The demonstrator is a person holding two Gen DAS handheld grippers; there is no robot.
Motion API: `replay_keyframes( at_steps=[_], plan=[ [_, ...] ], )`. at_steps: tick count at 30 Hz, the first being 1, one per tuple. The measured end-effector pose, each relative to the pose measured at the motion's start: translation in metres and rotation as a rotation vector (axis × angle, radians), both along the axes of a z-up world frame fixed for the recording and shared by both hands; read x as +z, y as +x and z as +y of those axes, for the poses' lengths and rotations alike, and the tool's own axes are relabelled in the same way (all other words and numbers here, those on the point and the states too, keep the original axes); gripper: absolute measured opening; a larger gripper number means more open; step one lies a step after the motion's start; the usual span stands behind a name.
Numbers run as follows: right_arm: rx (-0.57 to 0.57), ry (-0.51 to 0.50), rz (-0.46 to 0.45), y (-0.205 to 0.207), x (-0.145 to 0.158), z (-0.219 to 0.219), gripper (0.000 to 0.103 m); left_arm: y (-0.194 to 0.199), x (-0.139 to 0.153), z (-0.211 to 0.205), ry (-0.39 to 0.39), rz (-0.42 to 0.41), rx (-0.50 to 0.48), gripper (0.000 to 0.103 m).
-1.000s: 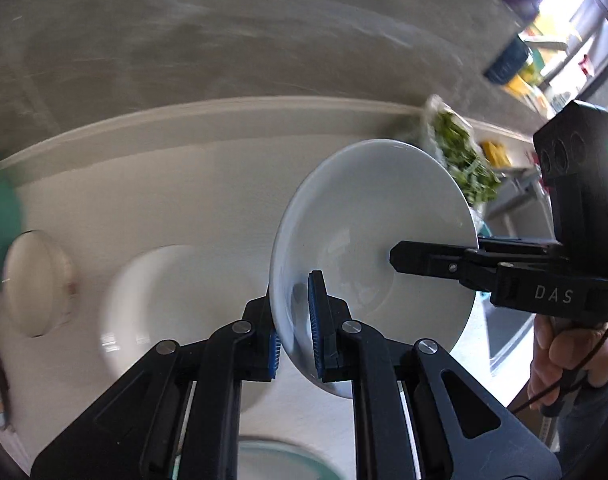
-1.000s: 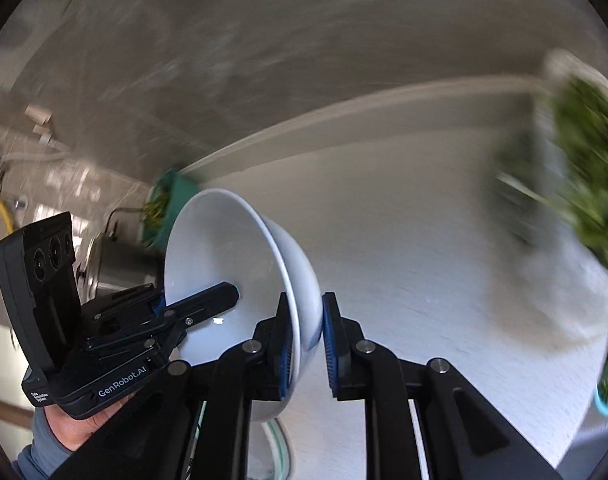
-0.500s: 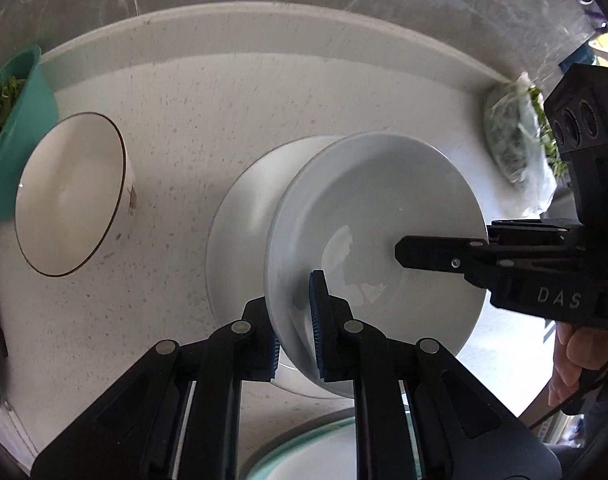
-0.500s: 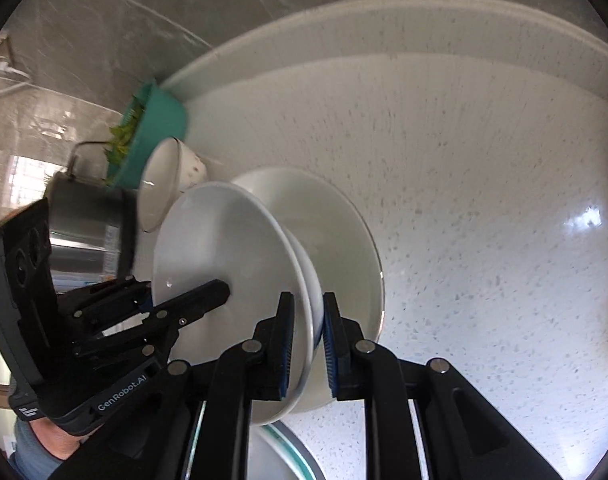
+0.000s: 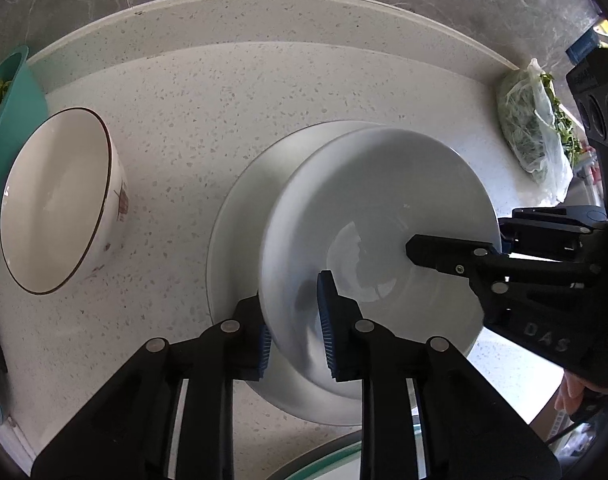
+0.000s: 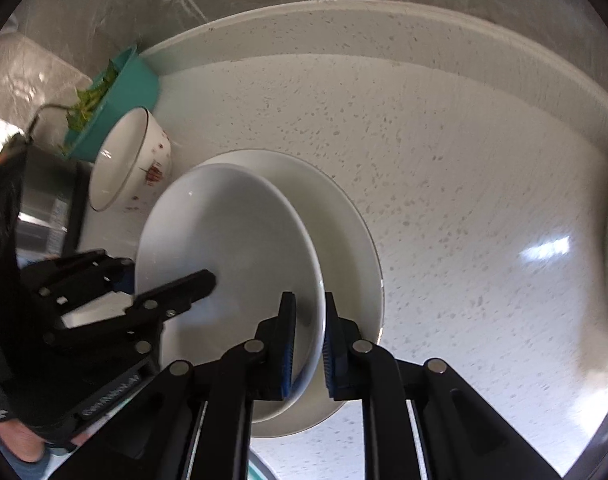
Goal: Organize plates and bowls
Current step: 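Lower the white bowl into the white deep plate and open gripper, then close the right gripper on the rim of the red-flowered bowl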
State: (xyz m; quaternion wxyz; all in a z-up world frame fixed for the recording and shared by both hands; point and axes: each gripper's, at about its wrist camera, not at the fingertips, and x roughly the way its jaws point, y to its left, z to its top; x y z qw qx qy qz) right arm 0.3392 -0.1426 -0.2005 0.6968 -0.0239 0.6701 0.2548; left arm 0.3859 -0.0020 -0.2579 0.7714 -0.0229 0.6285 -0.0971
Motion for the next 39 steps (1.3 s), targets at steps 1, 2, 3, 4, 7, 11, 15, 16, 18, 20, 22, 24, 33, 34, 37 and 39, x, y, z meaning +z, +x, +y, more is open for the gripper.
replay_keyframes(
  at_steps=[1,2,3,4,7,11,15,16,18,20,22,24,33,34,37,39],
  plan=[
    [0.003,-0.006,-0.008,0.0,0.0,0.001,0.013,0.0,0.001,0.001,-0.01,0.003,0.001,0.019],
    [0.008,-0.013,-0.017,0.0,0.0,0.002,0.012,-0.001,0.002,0.003,-0.018,0.003,0.0,0.02],
    [0.015,-0.02,-0.025,-0.001,0.0,0.003,0.013,-0.002,0.003,0.005,-0.021,0.001,-0.002,0.02],
    [0.023,-0.027,-0.034,-0.002,0.0,0.005,0.014,-0.003,0.004,0.006,-0.026,-0.001,-0.007,0.022],
    [0.024,-0.022,-0.037,-0.003,-0.001,0.003,0.018,-0.008,0.008,0.008,-0.043,-0.01,-0.024,0.025],
    [0.016,-0.018,-0.037,-0.006,0.003,0.003,0.026,-0.014,0.024,0.013,-0.088,-0.057,-0.017,0.054],
    [0.007,-0.012,-0.055,-0.007,0.011,0.002,0.034,-0.016,0.038,0.018,-0.102,-0.095,-0.013,0.061],
    [0.006,-0.009,-0.058,-0.007,0.013,0.002,0.036,-0.016,0.04,0.019,-0.108,-0.101,-0.011,0.062],
    [0.005,-0.011,-0.067,-0.007,0.015,0.001,0.037,-0.018,0.042,0.021,-0.115,-0.102,-0.007,0.062],
    [0.0,-0.009,-0.065,-0.007,0.018,-0.001,0.042,-0.02,0.045,0.018,-0.118,-0.102,0.0,0.064],
    [-0.013,-0.01,-0.076,-0.009,0.027,-0.007,0.046,-0.028,0.057,0.027,-0.146,-0.122,0.019,0.064],
    [-0.031,0.016,-0.097,-0.008,0.044,-0.015,0.047,-0.038,0.075,0.041,-0.188,-0.172,0.048,0.069],
    [0.026,0.334,-0.086,0.05,0.117,0.016,0.057,-0.065,0.091,0.174,-0.114,-0.281,0.428,0.084],
    [0.05,0.338,-0.072,0.056,0.113,0.031,0.057,-0.064,0.086,0.181,-0.093,-0.275,0.452,0.084],
    [0.088,0.307,0.021,0.07,0.08,0.076,0.057,-0.06,0.069,0.193,-0.085,-0.259,0.484,0.084],
    [0.108,0.274,0.055,0.073,0.06,0.101,0.057,-0.052,0.055,0.196,-0.1,-0.228,0.487,0.082]
  ],
)
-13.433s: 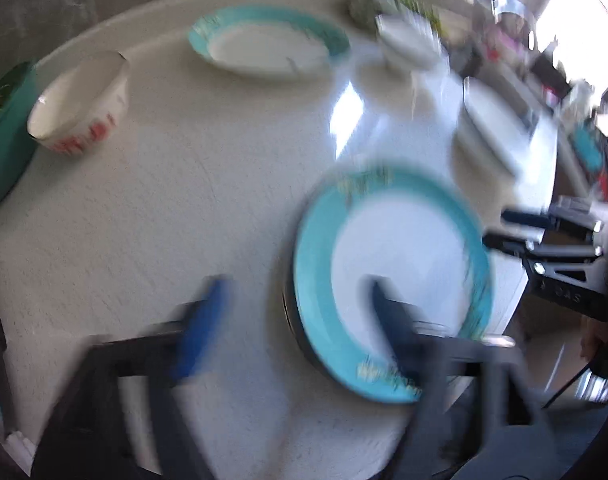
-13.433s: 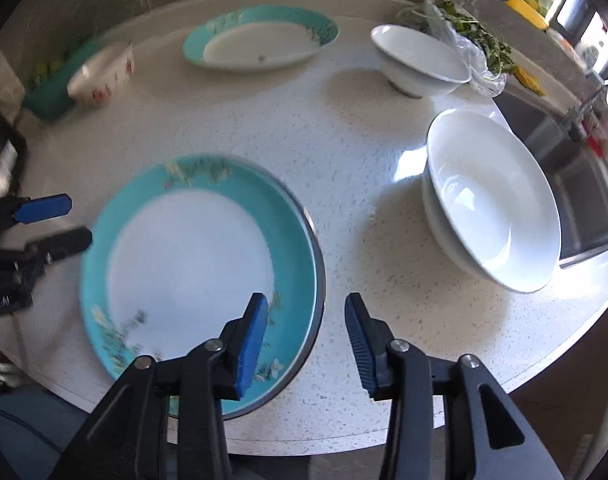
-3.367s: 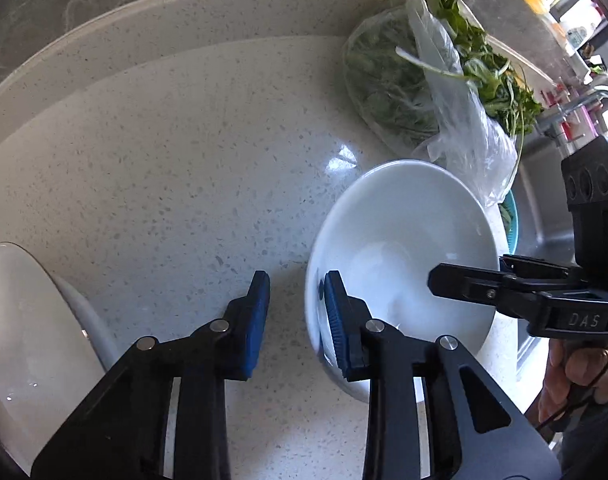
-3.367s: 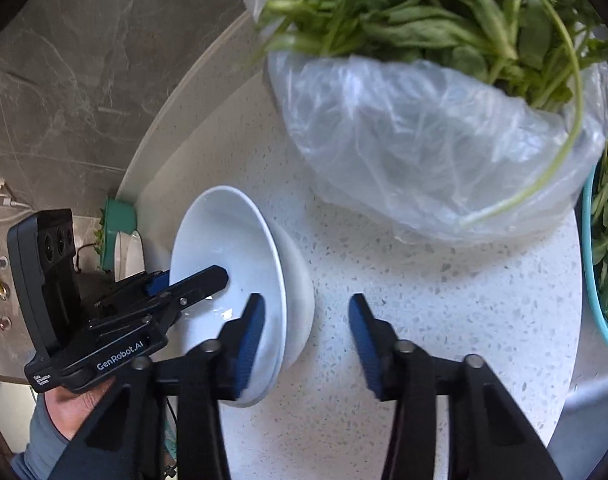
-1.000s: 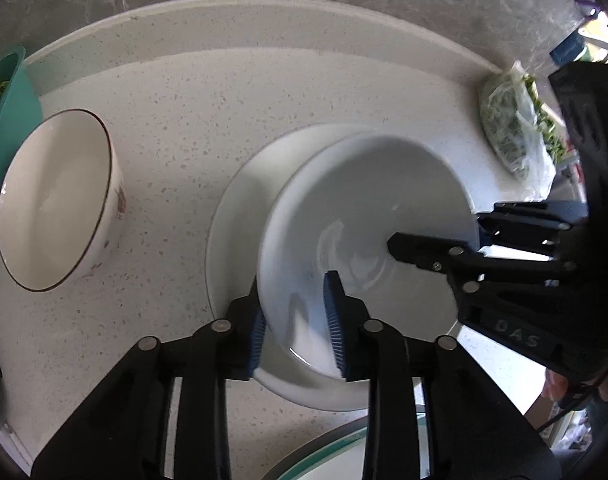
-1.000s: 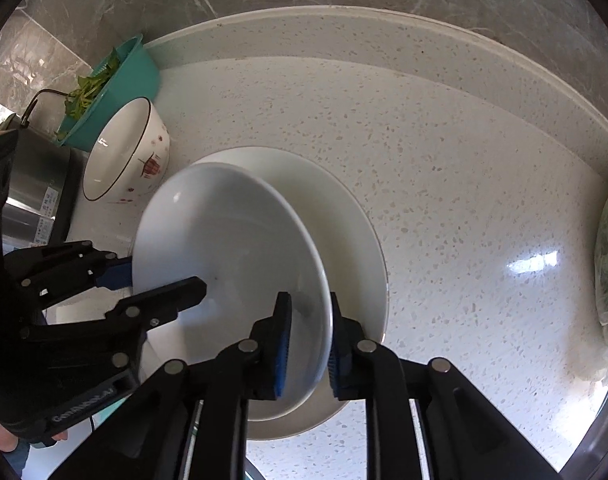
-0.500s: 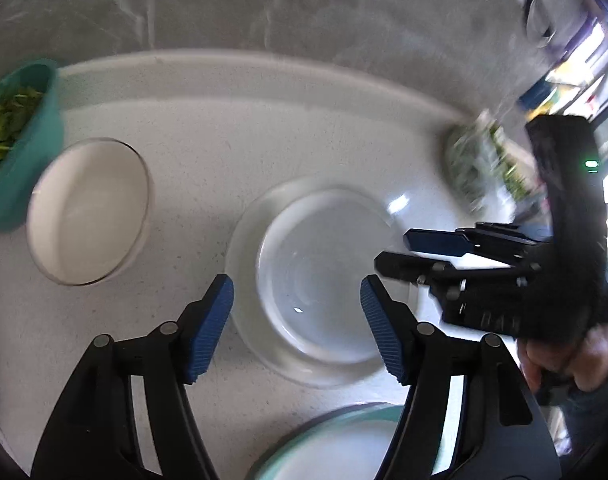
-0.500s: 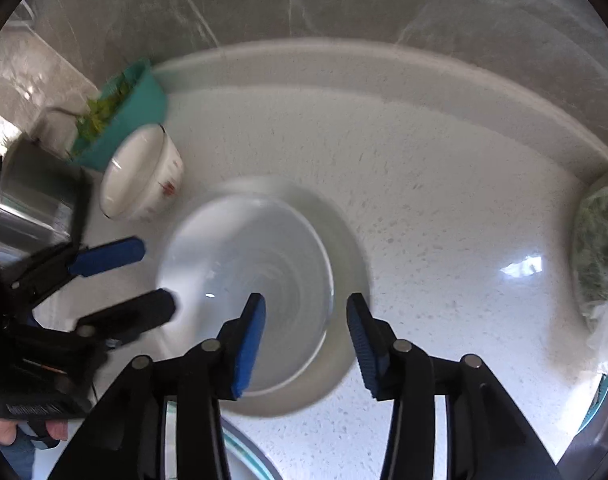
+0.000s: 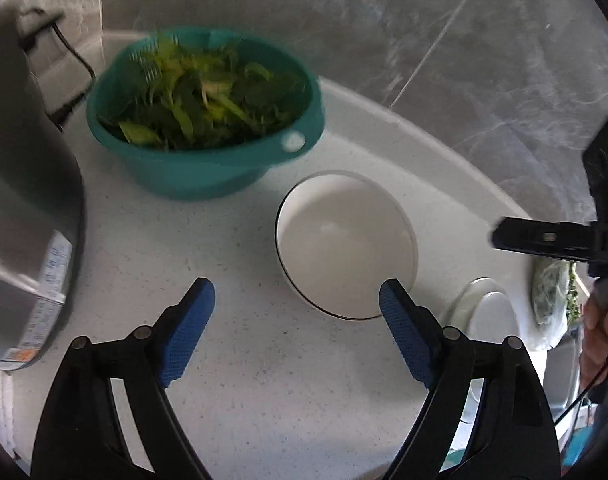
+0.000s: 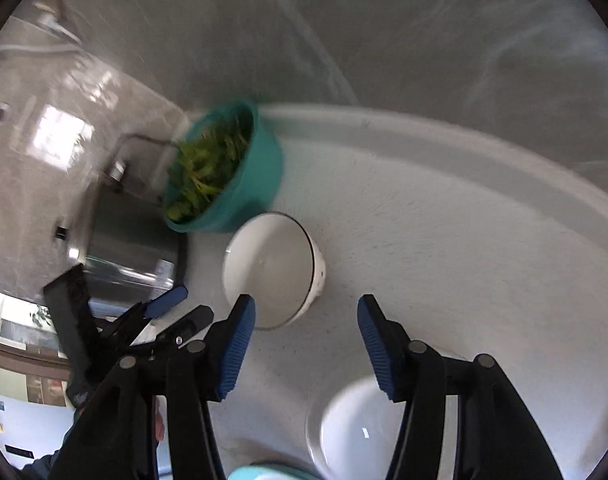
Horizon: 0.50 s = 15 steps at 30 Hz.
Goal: Organize plates and bowls
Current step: 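Close the right gripper on the rim of the red-flowered bowl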
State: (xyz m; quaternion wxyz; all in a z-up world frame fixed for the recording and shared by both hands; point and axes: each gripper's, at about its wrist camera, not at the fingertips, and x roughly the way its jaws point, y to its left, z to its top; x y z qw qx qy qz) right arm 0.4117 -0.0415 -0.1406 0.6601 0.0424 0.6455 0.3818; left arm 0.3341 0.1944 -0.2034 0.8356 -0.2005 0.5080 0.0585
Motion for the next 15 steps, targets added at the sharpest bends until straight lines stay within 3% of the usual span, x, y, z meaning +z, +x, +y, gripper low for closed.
replay_keyframes(
  at_steps=[3,6,9,11,15],
  plan=[
    [0.015,-0.036,0.047,0.002,-0.028,0.022,0.057,0.008,-0.015,0.003,-0.033,0.008,-0.006,0.081],
    [0.015,-0.059,0.081,0.006,-0.047,0.035,0.057,0.016,-0.027,0.011,-0.057,0.016,-0.002,0.073],
    [0.008,-0.081,0.117,0.01,-0.061,0.041,0.055,0.029,-0.039,0.024,-0.09,0.04,-0.014,0.059],
    [0.011,-0.087,0.143,0.014,-0.07,0.045,0.05,0.036,-0.046,0.026,-0.088,0.061,-0.026,0.043],
    [0.032,-0.111,0.177,0.016,-0.083,0.054,0.041,0.048,-0.065,0.03,-0.097,0.109,-0.038,0.036]
  ],
)
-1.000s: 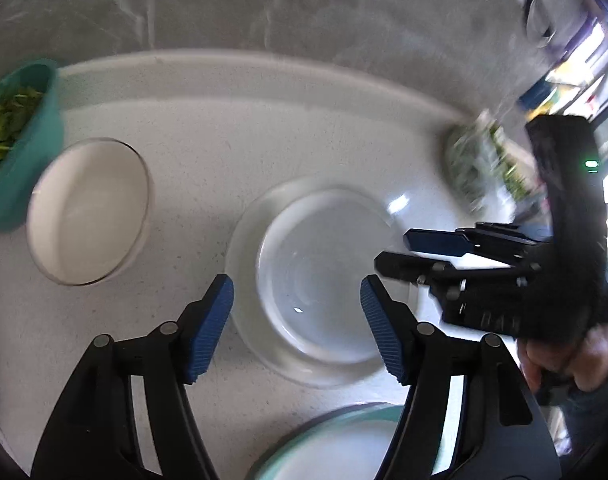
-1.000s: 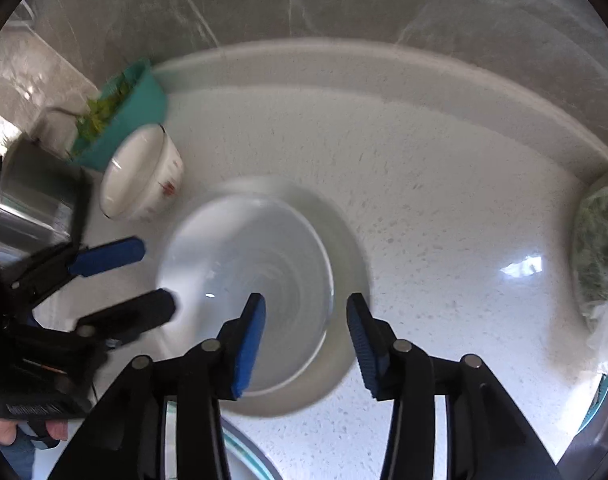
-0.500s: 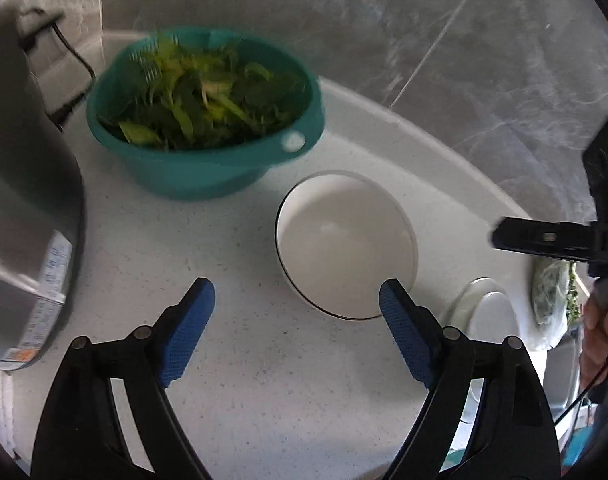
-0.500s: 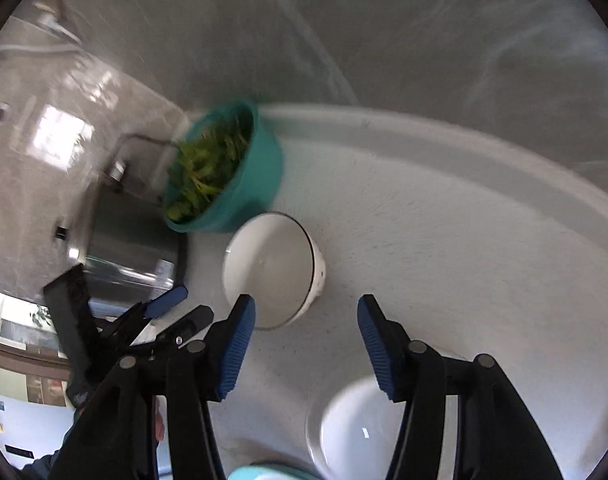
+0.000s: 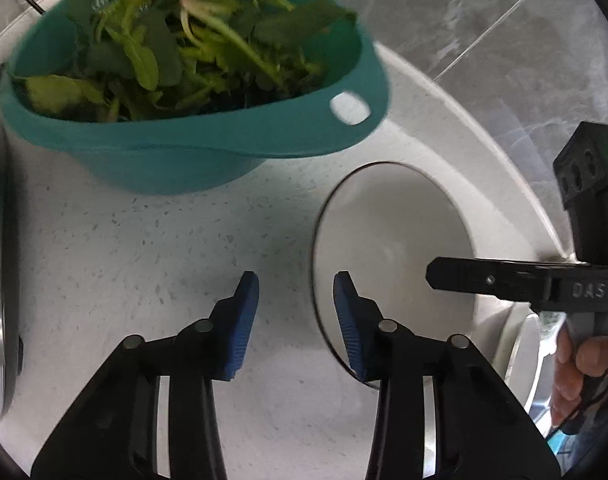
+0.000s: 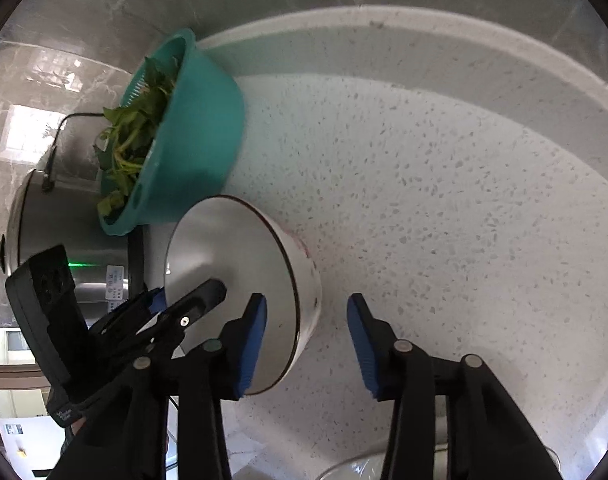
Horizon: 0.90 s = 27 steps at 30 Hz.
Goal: Organize plates and bowls
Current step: 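Close the right gripper on the rim of the red-flowered bowl, then lift the red-flowered bowl, lower it into the white bowl, open gripper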
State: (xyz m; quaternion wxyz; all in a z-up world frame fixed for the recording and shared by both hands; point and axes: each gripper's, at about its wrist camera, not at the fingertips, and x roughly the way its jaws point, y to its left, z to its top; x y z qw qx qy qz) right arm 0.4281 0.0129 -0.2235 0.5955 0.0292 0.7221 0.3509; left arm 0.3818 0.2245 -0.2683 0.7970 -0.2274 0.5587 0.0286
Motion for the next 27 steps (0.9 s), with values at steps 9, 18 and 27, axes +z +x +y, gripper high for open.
replay_keyframes(
  at_steps=[9,18,27],
  plan=[
    [-0.002,-0.001,0.052,-0.002,-0.014,0.004,0.019,0.006,-0.009,-0.01,-0.021,-0.008,-0.047,0.016],
    [-0.031,-0.001,0.042,-0.005,-0.011,0.002,0.018,0.008,0.002,-0.024,0.023,0.004,-0.048,0.016],
    [-0.056,0.037,0.009,-0.008,0.026,-0.024,0.018,0.005,0.045,-0.031,0.059,-0.047,-0.089,0.016]
  ],
)
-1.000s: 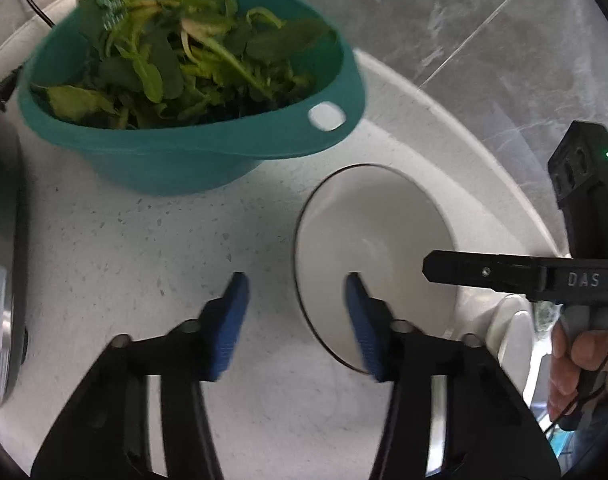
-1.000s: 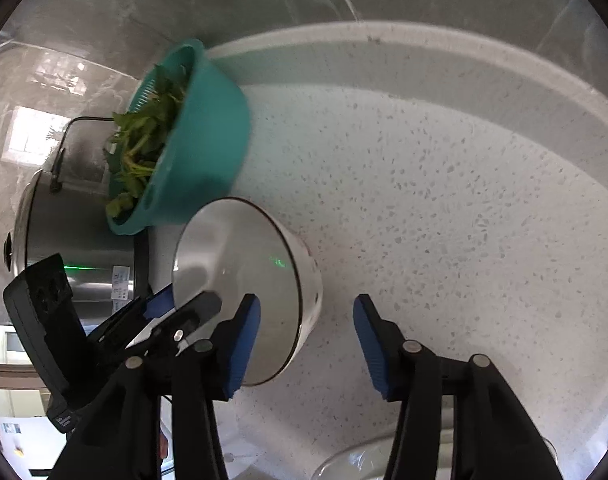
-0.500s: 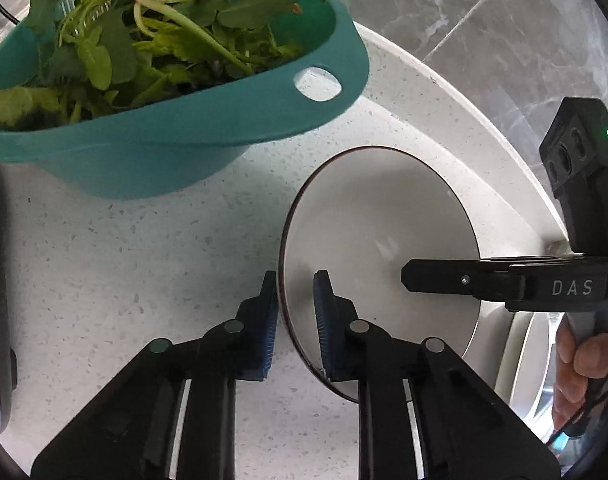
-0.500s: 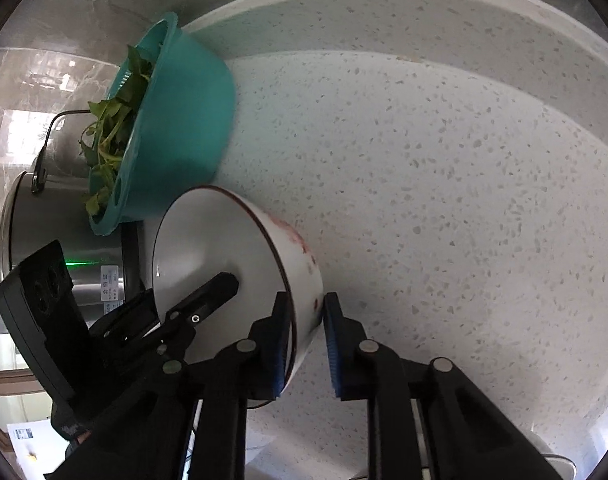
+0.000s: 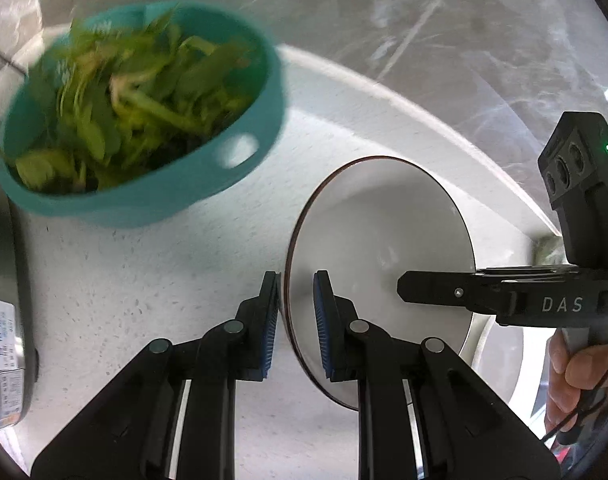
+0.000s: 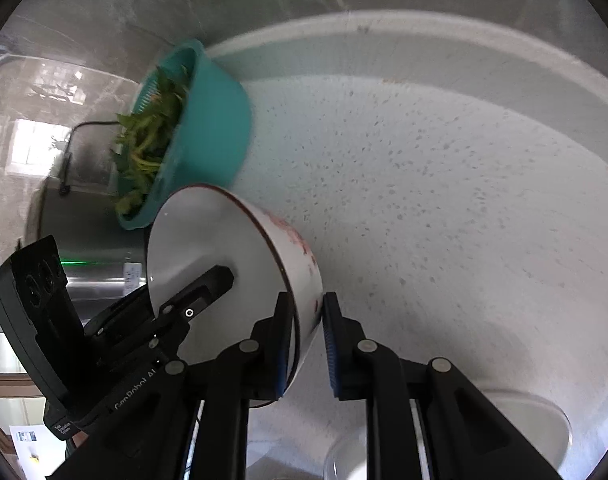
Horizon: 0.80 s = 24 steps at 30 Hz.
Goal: Organize plates and bowls
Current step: 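Lift the red-flowered bowl, lower it into the white bowl, open gripper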
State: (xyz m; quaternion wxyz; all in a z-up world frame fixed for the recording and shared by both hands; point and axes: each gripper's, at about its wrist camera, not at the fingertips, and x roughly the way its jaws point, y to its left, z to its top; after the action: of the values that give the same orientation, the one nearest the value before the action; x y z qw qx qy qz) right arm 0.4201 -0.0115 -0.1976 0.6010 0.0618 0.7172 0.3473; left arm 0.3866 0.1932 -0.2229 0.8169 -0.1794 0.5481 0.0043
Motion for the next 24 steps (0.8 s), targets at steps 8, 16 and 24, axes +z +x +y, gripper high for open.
replay_keyframes(
  at_steps=[8,16,24],
  plan=[
    [-0.063,0.032,-0.068,-0.006,0.052,-0.059,0.018,0.006,0.051,-0.05,0.017,-0.062,-0.11,0.016],
    [-0.152,0.027,-0.1,-0.02,0.074,-0.132,0.018,0.008,0.064,-0.115,0.035,-0.074,-0.245,0.016],
    [-0.188,-0.012,-0.076,-0.042,0.06,-0.168,0.018,-0.015,0.041,-0.164,0.068,-0.014,-0.329,0.016]
  ],
)
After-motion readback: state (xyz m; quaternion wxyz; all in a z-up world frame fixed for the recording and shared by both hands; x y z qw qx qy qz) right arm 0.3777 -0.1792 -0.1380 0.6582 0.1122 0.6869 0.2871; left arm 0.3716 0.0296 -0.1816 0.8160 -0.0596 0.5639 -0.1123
